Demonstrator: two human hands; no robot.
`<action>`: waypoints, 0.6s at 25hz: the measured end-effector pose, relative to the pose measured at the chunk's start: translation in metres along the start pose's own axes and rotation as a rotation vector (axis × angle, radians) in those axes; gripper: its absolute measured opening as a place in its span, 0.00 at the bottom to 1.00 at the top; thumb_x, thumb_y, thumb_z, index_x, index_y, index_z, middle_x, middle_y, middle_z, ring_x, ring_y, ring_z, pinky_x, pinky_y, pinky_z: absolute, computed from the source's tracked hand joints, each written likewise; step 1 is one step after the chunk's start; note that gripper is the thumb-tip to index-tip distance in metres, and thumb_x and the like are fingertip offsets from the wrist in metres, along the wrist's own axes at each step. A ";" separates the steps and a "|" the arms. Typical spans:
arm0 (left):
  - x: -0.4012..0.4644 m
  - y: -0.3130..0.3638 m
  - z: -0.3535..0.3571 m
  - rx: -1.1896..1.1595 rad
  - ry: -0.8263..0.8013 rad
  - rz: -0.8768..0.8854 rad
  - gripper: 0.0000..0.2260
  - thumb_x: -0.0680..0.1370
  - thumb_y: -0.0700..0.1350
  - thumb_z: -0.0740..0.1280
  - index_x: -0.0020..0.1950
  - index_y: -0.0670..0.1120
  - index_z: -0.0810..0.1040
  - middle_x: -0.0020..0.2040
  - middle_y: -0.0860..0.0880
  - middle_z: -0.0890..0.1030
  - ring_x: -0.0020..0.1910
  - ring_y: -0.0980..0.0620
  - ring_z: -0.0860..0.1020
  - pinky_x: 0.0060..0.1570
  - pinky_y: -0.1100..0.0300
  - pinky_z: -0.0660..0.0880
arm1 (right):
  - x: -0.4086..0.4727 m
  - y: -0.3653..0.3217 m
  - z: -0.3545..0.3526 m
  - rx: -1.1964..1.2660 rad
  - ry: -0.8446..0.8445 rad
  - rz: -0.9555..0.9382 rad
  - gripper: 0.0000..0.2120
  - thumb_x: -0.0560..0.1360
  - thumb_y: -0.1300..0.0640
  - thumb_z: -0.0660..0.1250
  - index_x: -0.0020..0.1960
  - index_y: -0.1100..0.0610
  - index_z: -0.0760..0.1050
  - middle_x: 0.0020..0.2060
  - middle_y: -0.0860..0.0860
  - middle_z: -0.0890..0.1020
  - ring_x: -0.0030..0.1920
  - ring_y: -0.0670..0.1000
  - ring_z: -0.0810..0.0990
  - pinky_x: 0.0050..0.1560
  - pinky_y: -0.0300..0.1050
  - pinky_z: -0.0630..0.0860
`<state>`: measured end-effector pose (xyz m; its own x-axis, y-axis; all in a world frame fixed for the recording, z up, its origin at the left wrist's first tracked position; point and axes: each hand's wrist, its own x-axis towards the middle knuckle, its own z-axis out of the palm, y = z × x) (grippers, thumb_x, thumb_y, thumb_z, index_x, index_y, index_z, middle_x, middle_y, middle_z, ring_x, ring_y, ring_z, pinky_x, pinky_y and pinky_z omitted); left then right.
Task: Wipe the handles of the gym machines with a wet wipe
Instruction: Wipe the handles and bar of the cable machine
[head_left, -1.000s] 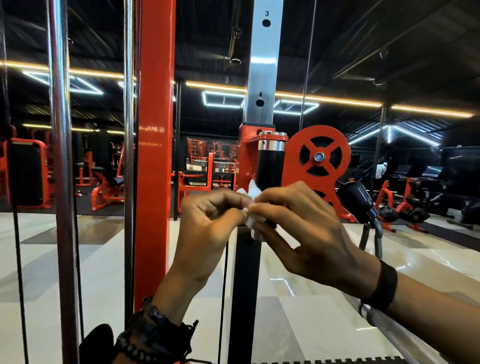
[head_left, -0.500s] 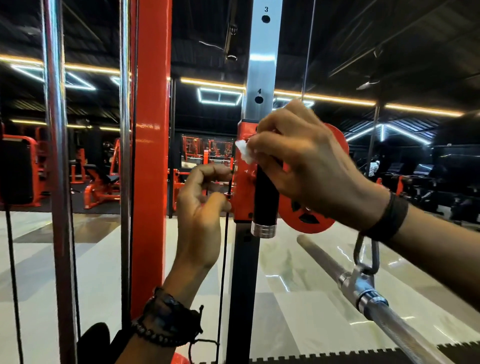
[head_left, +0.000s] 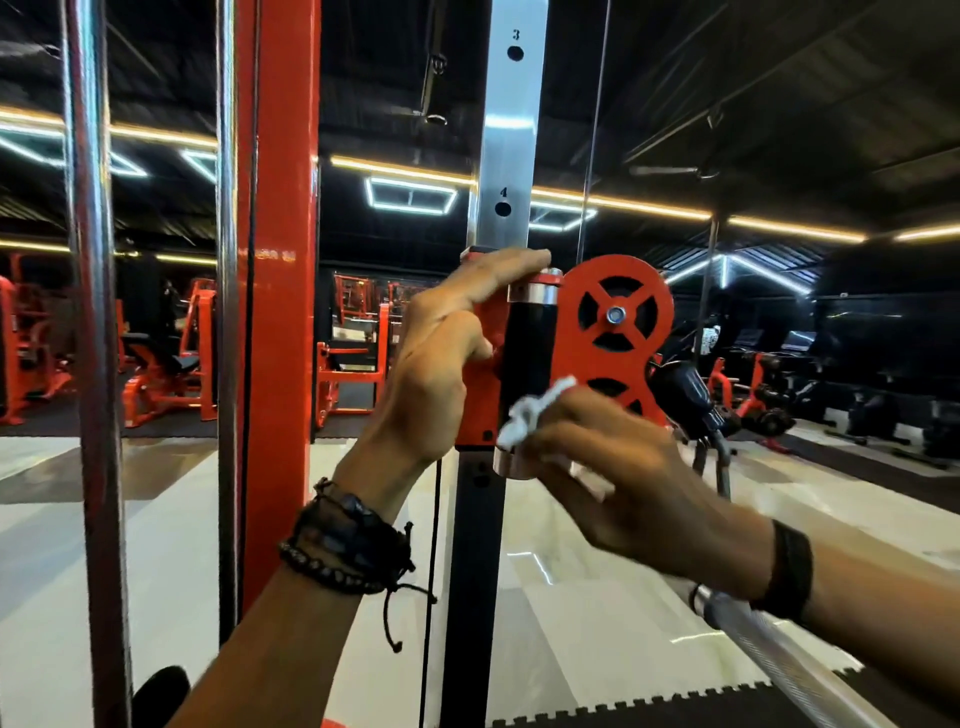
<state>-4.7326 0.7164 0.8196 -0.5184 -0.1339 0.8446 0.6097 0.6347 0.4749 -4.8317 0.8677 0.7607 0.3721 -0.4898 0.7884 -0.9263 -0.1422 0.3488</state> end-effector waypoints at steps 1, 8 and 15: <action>-0.002 -0.004 0.001 0.041 0.059 0.083 0.13 0.78 0.38 0.59 0.59 0.43 0.78 0.43 0.58 0.83 0.48 0.67 0.80 0.46 0.72 0.75 | -0.003 0.001 -0.001 0.011 0.001 -0.012 0.04 0.74 0.70 0.70 0.48 0.66 0.80 0.45 0.56 0.79 0.46 0.52 0.78 0.46 0.45 0.76; -0.022 0.007 0.013 -0.169 0.088 -0.003 0.25 0.72 0.41 0.55 0.66 0.33 0.75 0.65 0.37 0.78 0.62 0.60 0.77 0.59 0.67 0.73 | 0.012 0.010 0.001 0.141 0.224 0.228 0.05 0.74 0.70 0.70 0.44 0.63 0.76 0.41 0.50 0.77 0.41 0.51 0.76 0.40 0.45 0.73; -0.024 0.005 0.024 -0.038 0.148 0.107 0.27 0.69 0.37 0.53 0.66 0.32 0.74 0.67 0.40 0.76 0.70 0.49 0.72 0.69 0.59 0.68 | 0.033 0.035 -0.006 0.329 0.340 0.348 0.04 0.75 0.66 0.69 0.47 0.64 0.75 0.42 0.51 0.78 0.42 0.51 0.78 0.43 0.51 0.76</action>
<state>-4.7314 0.7413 0.7953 -0.3578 -0.1795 0.9164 0.6804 0.6220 0.3875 -4.8515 0.8515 0.8021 -0.0092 -0.2596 0.9657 -0.9468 -0.3085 -0.0920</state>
